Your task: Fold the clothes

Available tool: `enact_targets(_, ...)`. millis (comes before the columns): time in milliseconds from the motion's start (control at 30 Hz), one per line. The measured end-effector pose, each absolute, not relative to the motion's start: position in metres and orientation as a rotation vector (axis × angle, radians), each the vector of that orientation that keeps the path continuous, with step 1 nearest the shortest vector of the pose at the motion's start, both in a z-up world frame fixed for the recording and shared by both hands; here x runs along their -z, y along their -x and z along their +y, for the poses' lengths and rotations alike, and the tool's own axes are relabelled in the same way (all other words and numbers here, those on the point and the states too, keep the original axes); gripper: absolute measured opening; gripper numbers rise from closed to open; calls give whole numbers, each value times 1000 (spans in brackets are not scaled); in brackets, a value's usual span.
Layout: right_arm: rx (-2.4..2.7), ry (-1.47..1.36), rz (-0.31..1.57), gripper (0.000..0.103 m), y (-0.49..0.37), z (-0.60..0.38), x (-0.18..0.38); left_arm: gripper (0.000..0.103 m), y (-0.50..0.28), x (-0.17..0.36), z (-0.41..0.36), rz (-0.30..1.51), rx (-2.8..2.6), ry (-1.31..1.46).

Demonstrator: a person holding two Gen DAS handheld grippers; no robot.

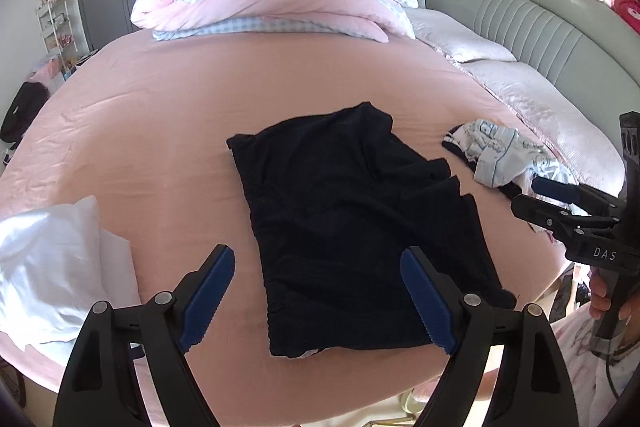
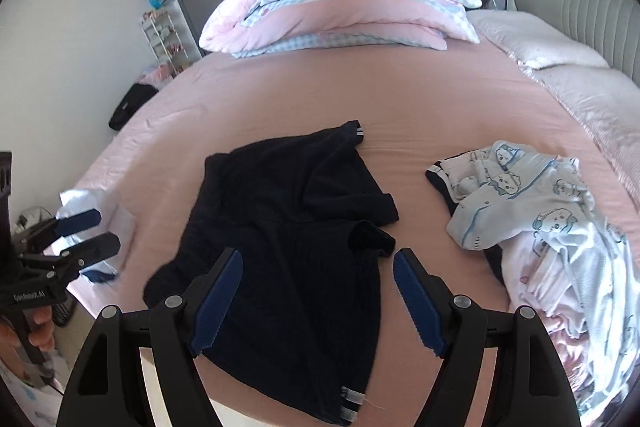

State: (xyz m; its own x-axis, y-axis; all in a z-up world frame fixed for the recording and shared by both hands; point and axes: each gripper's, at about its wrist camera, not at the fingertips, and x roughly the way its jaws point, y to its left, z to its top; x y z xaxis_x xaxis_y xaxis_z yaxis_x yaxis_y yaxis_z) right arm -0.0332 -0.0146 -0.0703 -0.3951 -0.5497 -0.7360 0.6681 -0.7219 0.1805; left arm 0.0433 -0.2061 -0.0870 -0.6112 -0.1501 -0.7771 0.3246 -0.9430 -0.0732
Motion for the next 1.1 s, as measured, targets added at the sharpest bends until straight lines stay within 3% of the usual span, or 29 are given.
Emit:
enact_targets(167, 2136, -1037, 306, 78, 21, -14, 88, 85, -46, 108, -209, 326, 2563, -1263)
enact_targets(433, 2044, -1151, 380, 78, 17, -14, 117, 85, -56, 137, -202, 202, 2504, -1319)
enact_targets(800, 2061, -994, 860, 78, -41, -36, 130, 85, -72, 156, -190, 20, 2454, -1390)
enact_targets(1100, 2005, -979, 917, 78, -70, -28, 141, 85, -78, 164, -171, -229, 2336, -1456)
